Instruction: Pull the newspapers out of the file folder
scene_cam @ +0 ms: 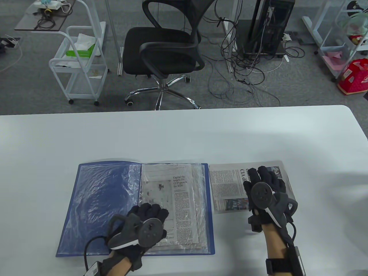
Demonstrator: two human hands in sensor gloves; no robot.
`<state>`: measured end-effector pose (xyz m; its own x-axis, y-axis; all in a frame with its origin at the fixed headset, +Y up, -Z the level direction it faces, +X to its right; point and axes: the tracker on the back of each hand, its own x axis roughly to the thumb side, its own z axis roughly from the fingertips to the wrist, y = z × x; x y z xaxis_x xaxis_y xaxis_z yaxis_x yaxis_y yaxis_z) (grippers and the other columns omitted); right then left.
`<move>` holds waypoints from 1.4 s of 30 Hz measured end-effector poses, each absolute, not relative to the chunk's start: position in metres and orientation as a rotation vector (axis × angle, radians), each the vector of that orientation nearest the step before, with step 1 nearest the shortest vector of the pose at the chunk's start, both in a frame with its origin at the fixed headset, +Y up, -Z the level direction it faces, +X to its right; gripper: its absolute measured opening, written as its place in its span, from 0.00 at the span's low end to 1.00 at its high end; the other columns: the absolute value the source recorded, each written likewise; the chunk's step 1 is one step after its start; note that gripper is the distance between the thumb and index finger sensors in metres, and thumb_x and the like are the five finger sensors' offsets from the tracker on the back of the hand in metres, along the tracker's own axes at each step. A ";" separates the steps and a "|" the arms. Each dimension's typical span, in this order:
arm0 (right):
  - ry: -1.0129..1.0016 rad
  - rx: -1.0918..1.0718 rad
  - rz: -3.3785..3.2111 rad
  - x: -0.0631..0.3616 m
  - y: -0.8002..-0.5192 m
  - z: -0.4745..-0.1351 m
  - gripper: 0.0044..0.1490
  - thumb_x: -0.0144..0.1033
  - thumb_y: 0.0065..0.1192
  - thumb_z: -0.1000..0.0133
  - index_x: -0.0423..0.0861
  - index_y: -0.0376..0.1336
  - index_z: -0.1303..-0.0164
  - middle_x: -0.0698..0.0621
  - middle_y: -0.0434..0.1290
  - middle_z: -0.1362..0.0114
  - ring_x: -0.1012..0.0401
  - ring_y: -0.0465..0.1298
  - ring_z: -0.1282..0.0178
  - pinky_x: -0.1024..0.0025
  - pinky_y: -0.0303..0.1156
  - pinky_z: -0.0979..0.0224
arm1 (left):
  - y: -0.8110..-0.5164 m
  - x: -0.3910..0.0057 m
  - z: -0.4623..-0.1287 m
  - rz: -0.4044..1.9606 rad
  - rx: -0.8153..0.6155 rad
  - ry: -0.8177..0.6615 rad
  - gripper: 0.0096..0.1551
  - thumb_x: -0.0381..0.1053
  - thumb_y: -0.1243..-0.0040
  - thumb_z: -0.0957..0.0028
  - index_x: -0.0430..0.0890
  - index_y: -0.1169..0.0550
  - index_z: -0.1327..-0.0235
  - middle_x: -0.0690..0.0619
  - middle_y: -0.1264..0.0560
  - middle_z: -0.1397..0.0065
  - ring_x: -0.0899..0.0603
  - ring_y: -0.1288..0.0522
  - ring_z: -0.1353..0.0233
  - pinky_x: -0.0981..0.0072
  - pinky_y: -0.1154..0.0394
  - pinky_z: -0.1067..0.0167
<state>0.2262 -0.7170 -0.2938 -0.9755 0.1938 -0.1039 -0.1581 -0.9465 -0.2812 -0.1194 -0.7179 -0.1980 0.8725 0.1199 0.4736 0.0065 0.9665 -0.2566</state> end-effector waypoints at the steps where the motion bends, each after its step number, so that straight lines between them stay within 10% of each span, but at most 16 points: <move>1: -0.405 -0.188 2.932 0.225 -0.717 -0.294 0.35 0.56 0.57 0.53 0.61 0.64 0.33 0.50 0.67 0.20 0.46 0.69 0.20 0.37 0.61 0.24 | -0.733 -0.112 -0.201 0.040 -0.350 -0.530 0.45 0.61 0.39 0.49 0.48 0.35 0.17 0.38 0.40 0.12 0.24 0.39 0.17 0.30 0.42 0.28; 7: -0.365 -0.103 2.943 0.205 -0.719 -0.294 0.35 0.56 0.57 0.53 0.62 0.63 0.32 0.51 0.66 0.20 0.46 0.70 0.20 0.37 0.61 0.23 | -0.779 -0.108 -0.212 0.029 -0.588 -0.501 0.51 0.61 0.42 0.49 0.47 0.51 0.18 0.39 0.61 0.16 0.23 0.59 0.20 0.28 0.52 0.29; 22: 0.027 0.087 2.826 0.048 -0.729 -0.381 0.32 0.51 0.58 0.52 0.66 0.64 0.34 0.55 0.69 0.21 0.51 0.75 0.23 0.43 0.68 0.25 | -0.776 -0.103 -0.211 -0.017 -0.504 -0.472 0.46 0.60 0.39 0.52 0.50 0.43 0.22 0.46 0.52 0.17 0.27 0.50 0.19 0.34 0.43 0.29; 32: 0.165 0.169 3.041 -0.009 -0.747 -0.425 0.27 0.46 0.69 0.56 0.62 0.71 0.44 0.57 0.82 0.44 0.59 0.81 0.57 0.52 0.77 0.45 | -0.776 -0.103 -0.211 -0.015 -0.514 -0.475 0.46 0.60 0.40 0.52 0.49 0.43 0.22 0.45 0.53 0.17 0.27 0.50 0.19 0.34 0.43 0.29; 42: 0.200 0.006 3.088 -0.021 -0.743 -0.434 0.24 0.45 0.64 0.55 0.60 0.68 0.47 0.56 0.72 0.39 0.54 0.71 0.39 0.43 0.62 0.26 | -0.780 -0.108 -0.208 0.044 -0.553 -0.455 0.47 0.59 0.43 0.50 0.51 0.48 0.20 0.46 0.59 0.16 0.24 0.57 0.20 0.30 0.49 0.30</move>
<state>-0.0206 -0.7430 -0.4340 -0.9989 0.0469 0.0010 -0.0464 -0.9906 0.1288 -0.1079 -0.7797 -0.2083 0.8999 0.1609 0.4053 0.0802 0.8524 -0.5167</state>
